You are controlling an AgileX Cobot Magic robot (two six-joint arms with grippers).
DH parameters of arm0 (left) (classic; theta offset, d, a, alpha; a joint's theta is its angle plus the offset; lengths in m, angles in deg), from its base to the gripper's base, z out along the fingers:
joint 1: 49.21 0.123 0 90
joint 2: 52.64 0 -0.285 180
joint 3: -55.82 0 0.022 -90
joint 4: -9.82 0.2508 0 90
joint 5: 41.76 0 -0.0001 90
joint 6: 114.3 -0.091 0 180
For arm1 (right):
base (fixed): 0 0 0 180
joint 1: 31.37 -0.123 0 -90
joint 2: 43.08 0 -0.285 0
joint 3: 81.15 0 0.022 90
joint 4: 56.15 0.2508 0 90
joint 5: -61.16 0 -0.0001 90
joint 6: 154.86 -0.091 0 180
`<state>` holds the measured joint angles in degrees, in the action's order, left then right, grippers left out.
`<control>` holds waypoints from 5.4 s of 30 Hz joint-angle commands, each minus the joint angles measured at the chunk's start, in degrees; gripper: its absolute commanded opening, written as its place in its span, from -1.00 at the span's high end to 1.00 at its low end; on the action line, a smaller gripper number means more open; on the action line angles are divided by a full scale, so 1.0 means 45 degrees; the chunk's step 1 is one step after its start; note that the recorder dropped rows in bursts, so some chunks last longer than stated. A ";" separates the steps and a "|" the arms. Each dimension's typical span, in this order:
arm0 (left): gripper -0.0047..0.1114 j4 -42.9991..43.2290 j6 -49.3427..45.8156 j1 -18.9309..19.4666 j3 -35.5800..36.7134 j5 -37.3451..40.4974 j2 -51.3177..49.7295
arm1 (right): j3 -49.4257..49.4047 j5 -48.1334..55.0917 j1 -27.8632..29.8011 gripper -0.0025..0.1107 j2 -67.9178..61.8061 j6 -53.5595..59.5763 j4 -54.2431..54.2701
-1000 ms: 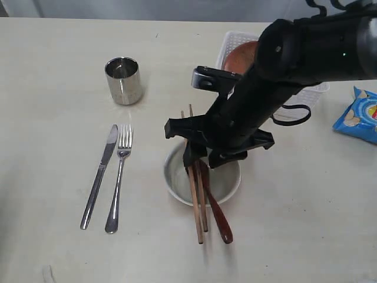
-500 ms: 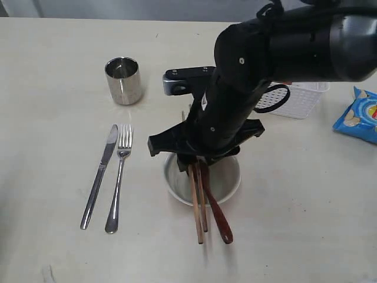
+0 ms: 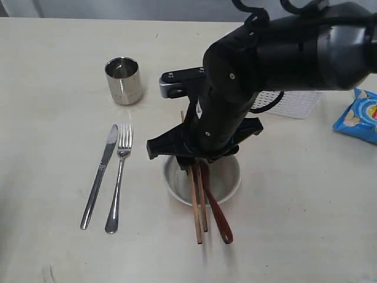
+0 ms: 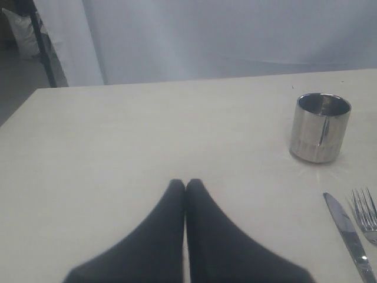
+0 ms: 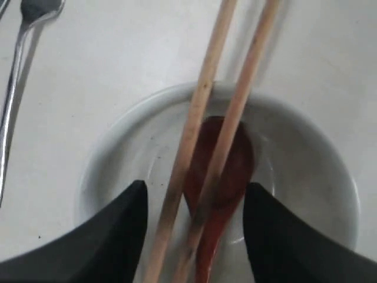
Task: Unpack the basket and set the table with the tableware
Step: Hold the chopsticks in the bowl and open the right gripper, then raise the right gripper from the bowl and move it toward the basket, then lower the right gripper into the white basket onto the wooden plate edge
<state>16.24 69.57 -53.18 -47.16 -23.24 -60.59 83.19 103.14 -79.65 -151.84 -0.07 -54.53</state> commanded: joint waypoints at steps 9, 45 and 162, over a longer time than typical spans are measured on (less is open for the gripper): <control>0.92 -0.0141 0.0006 0.0024 0.0044 -0.0007 0.0036 | 0.0070 0.0114 -0.0131 0.10 -0.0758 -0.0288 -0.0288; 0.92 -0.0141 0.0006 0.0024 0.0044 -0.0007 0.0036 | 0.0415 0.0931 -0.0131 0.02 -0.0728 -0.0574 -0.0437; 0.92 -0.0141 0.0001 0.0024 0.0044 -0.0007 0.0036 | 0.5495 -0.0633 1.0442 0.09 -0.4694 1.2707 0.5730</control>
<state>16.24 69.57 -53.18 -47.16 -23.24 -60.59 107.16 101.29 -33.01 -171.99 52.81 -32.57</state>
